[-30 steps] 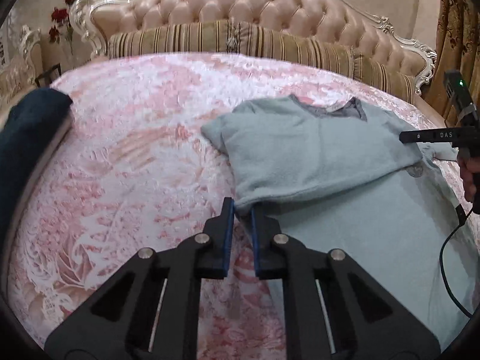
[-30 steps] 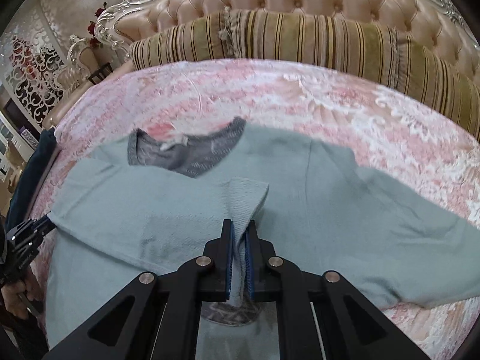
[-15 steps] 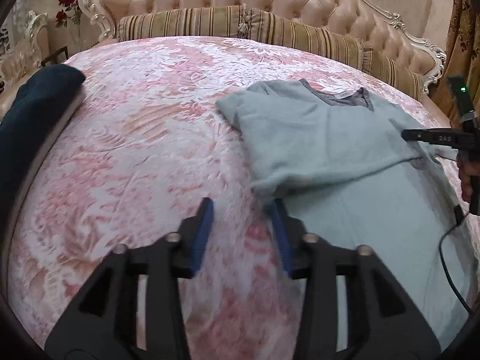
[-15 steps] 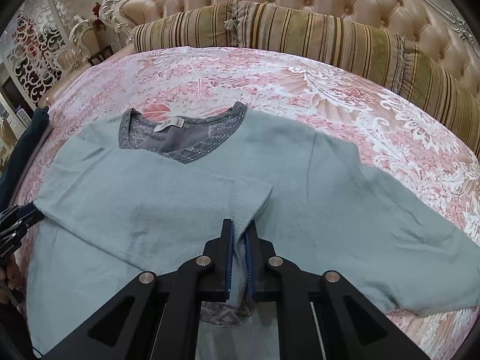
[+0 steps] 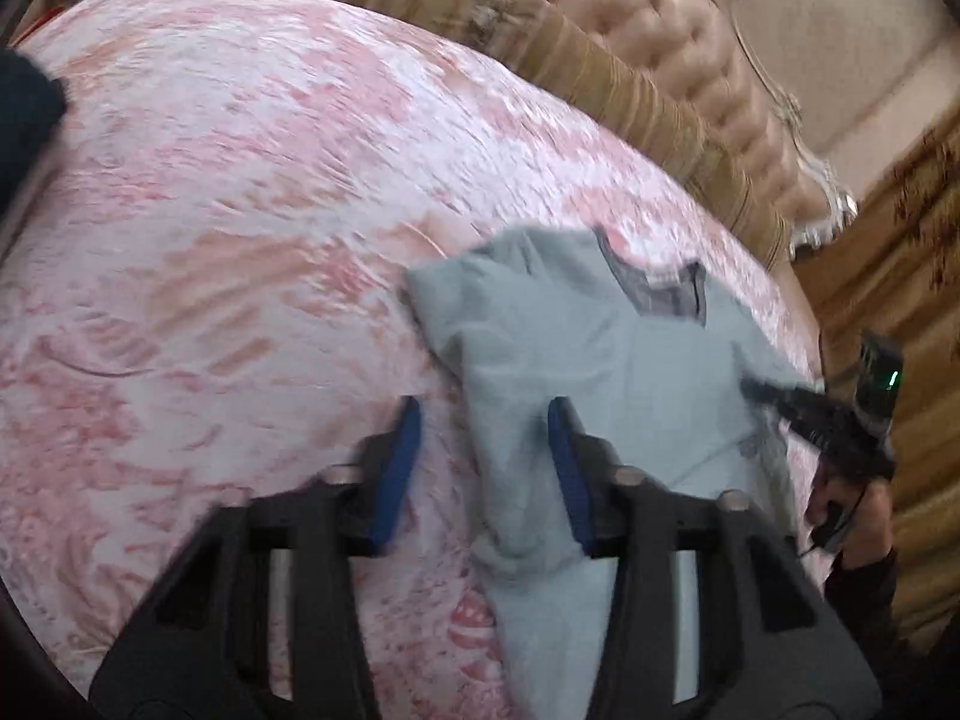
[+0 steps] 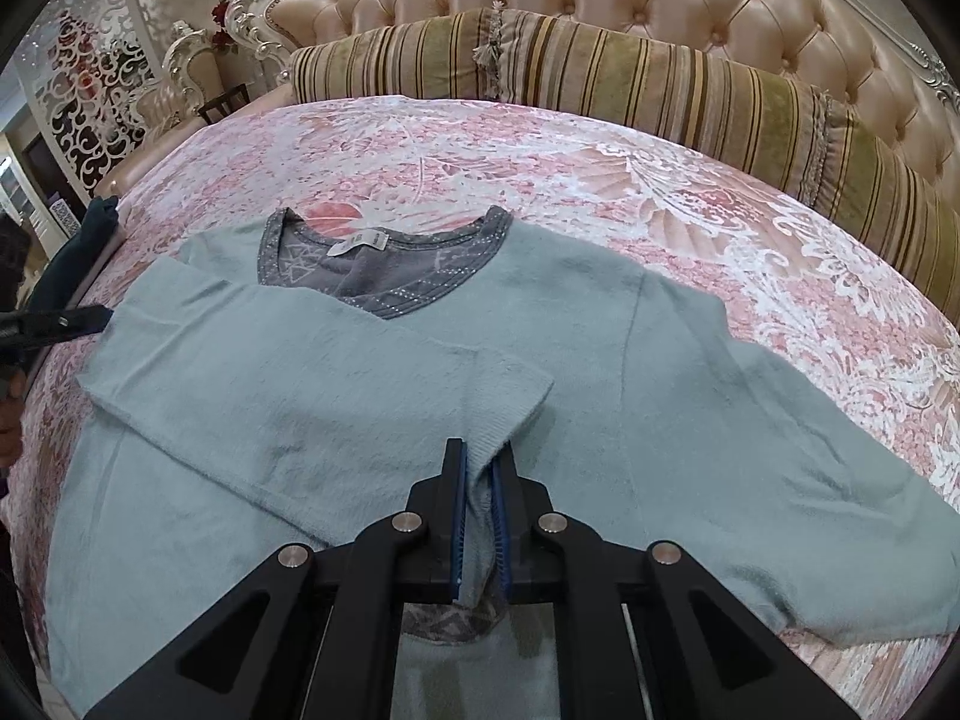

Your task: Fold clothes

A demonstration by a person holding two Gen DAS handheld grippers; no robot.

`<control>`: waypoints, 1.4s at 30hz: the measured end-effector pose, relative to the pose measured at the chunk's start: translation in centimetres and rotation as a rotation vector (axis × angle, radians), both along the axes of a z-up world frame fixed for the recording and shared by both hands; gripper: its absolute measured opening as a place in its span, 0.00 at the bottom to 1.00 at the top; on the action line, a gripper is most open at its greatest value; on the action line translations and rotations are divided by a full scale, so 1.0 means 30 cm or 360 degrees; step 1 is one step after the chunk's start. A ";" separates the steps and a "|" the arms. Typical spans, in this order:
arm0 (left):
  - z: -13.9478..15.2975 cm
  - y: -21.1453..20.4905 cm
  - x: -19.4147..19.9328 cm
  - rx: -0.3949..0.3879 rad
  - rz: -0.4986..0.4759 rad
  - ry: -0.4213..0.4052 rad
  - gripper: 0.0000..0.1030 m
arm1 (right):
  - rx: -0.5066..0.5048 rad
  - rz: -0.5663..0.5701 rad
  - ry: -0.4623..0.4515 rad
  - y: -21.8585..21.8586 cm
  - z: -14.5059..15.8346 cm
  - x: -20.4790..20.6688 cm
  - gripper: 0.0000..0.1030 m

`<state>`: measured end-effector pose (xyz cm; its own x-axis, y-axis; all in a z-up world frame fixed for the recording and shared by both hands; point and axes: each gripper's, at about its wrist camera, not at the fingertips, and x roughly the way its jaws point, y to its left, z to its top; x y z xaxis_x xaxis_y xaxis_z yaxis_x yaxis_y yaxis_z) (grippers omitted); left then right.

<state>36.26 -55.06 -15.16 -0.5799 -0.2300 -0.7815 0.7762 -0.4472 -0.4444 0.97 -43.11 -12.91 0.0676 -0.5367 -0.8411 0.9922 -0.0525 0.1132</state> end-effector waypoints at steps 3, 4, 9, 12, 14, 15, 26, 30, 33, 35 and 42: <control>0.005 0.044 0.004 -0.0079 -0.0007 -0.0030 0.04 | -0.0058 0.0020 0.0028 0.035 0.027 0.019 0.07; 0.010 0.061 0.009 -0.0103 -0.0013 -0.0025 0.04 | -0.0083 0.0029 0.0053 0.052 0.040 0.029 0.07; -0.012 0.066 0.011 -0.0114 -0.0019 -0.0040 0.05 | -0.0039 0.0027 0.0027 0.050 0.015 0.018 0.07; -0.005 0.065 0.018 -0.0119 -0.0027 -0.0043 0.08 | -0.0020 0.0023 0.0017 0.044 -0.001 0.018 0.07; 0.024 0.053 0.048 -0.0133 -0.0002 0.0004 0.14 | -0.0021 0.0026 0.0022 0.044 -0.002 0.019 0.07; 0.039 0.030 0.075 -0.0127 0.0041 0.0056 0.18 | -0.0020 0.0028 0.0020 0.044 -0.003 0.017 0.07; -0.053 -0.209 0.087 0.0158 0.0072 0.0368 0.43 | -0.0017 0.0035 0.0019 0.043 -0.005 0.016 0.07; -0.060 -0.212 0.055 0.0158 -0.0007 0.0363 0.21 | -0.0028 0.0039 0.0038 0.045 -0.006 0.020 0.07; -0.053 -0.217 0.062 0.0136 -0.0017 0.0380 0.11 | -0.0055 0.0034 0.0022 0.056 -0.009 0.015 0.07; -0.047 -0.220 0.066 0.0122 -0.0023 0.0391 0.11 | -0.0076 0.0020 -0.0007 0.063 -0.011 0.008 0.07; -0.029 -0.229 0.075 0.0058 -0.0040 0.0409 0.04 | -0.0128 -0.0027 -0.0041 0.074 -0.011 0.000 0.07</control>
<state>38.50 -61.92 -16.02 -0.7656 -0.1872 -0.6154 0.6247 -0.4449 -0.6417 0.98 -40.88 -13.23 0.0789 -0.6035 -0.7934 0.9879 -0.0591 0.1432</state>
